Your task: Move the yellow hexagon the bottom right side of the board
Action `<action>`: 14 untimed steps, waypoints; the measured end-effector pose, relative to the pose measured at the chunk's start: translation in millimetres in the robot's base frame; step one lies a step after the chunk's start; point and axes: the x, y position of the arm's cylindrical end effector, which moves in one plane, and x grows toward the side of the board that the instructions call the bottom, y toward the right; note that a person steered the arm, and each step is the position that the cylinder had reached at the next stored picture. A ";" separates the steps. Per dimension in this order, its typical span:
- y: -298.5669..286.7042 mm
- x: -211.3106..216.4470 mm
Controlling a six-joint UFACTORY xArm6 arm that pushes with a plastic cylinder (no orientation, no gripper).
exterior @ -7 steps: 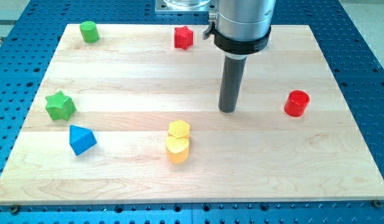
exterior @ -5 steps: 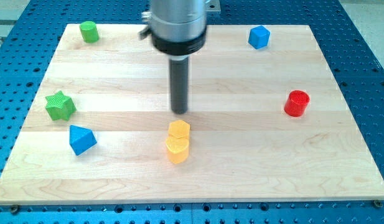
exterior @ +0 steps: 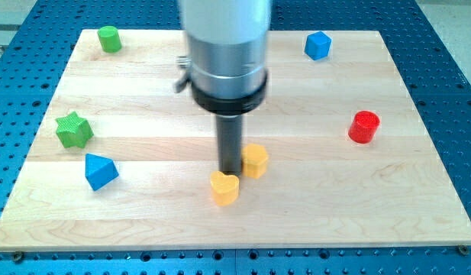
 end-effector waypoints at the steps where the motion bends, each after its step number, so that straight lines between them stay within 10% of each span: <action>1: 5.0 -14.3; 4: 146.4 15.7; 8: 162.5 51.7; 12: -157.2 45.8; 14: -133.0 91.1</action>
